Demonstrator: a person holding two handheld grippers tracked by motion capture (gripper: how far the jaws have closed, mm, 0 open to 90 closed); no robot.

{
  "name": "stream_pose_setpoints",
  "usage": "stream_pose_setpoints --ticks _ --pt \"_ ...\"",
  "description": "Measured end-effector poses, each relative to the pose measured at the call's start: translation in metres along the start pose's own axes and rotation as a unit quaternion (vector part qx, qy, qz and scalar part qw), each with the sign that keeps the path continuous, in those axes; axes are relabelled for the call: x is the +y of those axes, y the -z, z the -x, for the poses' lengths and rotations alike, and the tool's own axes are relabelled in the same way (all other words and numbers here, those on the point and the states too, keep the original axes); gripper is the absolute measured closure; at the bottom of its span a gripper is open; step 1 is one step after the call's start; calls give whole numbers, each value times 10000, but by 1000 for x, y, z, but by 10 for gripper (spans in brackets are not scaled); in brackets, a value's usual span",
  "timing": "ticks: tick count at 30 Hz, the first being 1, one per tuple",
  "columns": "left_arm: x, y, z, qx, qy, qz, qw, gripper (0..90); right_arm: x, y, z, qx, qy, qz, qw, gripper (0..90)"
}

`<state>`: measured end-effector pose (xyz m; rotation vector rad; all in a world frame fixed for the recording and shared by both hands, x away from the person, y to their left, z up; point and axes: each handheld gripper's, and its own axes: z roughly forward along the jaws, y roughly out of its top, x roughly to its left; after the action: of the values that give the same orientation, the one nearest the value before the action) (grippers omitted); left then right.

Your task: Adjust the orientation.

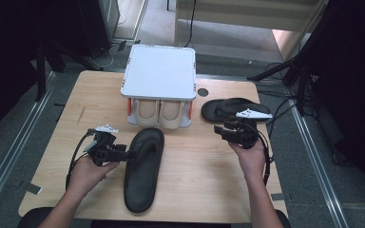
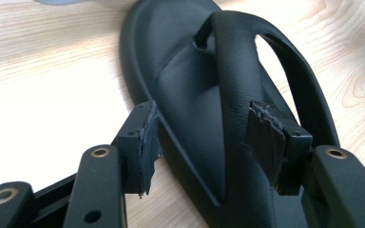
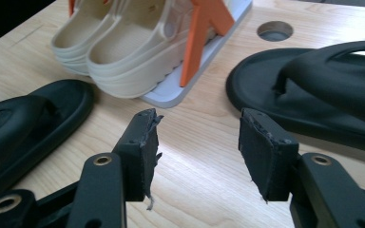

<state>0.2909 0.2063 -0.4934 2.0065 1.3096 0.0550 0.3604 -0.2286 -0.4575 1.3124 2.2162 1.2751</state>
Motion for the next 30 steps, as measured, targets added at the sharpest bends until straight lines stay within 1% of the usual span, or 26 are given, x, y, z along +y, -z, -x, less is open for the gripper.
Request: stream_pose_setpoints --ticks 4,7,9,10,14,16,17,19,24,26,28,30 --pt "-1 4 -5 22 -9 89 10000 436 1 3 8 -80 -75 31 9999 525" --pt "-2 8 -9 36 37 136 9999 436 3 6 14 -115 -125 -14 9999 568" --pt "-3 11 -12 43 30 165 9999 436 3 9 16 -151 -163 30 9997 591" --pt "-3 12 -13 47 59 173 9998 436 3 10 17 -157 -183 46 9997 610" --pt "-4 15 -18 87 100 225 9997 434 4 10 24 -253 -253 30 9994 640" --pt "-4 15 -19 98 112 220 9996 434 5 9 29 -305 -283 1 9991 653" --pt "-5 15 -19 91 109 231 9996 435 5 8 31 -320 -303 42 9990 659" --pt "-5 16 -20 115 104 229 9996 435 7 8 35 -347 -379 -3 9987 663" --pt "-5 16 -21 133 105 271 9995 435 14 9 43 -460 -361 46 9983 683" --pt "-5 16 -21 129 96 272 9995 435 15 7 48 -437 -456 42 9980 688" --pt "-4 16 -21 117 98 295 9994 435 16 5 54 -524 -480 -28 9975 697" --pt "-4 17 -22 112 79 266 9996 435 15 3 60 -561 -497 -75 9972 706"
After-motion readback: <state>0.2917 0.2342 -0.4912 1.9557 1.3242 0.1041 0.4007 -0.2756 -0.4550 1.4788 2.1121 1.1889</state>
